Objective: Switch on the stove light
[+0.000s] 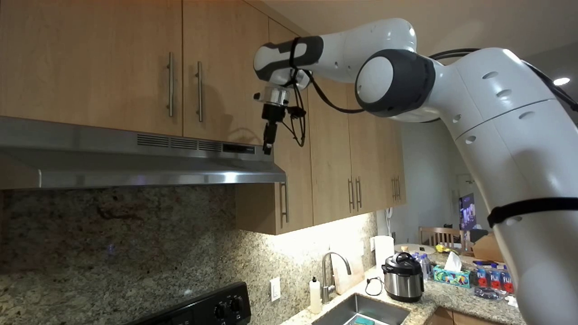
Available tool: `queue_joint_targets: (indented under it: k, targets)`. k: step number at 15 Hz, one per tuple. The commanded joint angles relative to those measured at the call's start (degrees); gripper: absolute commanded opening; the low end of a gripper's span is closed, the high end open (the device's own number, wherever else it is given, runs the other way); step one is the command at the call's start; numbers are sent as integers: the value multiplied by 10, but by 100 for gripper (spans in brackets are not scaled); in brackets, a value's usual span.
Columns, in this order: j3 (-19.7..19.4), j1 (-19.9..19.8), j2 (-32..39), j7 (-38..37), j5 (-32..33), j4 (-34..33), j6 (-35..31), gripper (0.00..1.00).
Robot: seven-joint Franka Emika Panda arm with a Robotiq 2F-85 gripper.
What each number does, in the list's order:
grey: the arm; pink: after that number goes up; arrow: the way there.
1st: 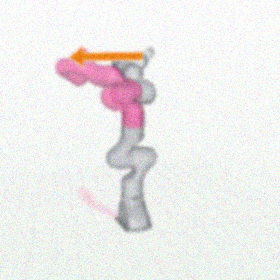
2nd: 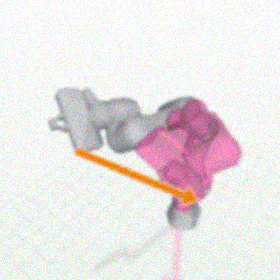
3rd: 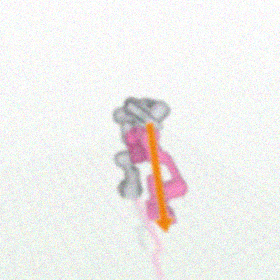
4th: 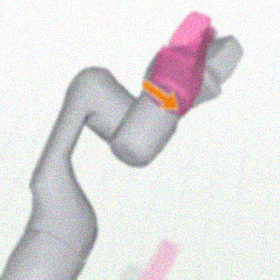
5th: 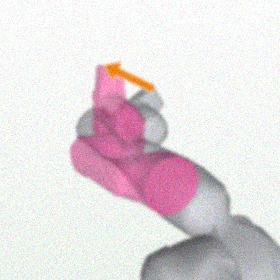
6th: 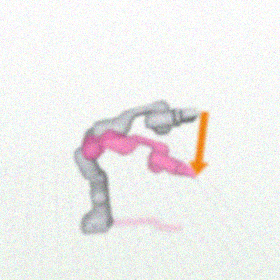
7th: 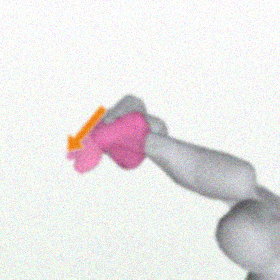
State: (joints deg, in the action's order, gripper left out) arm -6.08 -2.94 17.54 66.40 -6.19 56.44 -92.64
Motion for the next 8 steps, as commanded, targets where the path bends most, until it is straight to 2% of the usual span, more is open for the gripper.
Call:
queue_joint_targets:
  k: [1, 4, 8]
  targets:
    - [0, 0, 2, 14, 2, -5, 11, 100]
    - [-1, -1, 5, 35, 4, -12, 25, 100]
    - [-23, 1, -60, -23, 20, 74, -55, 100]
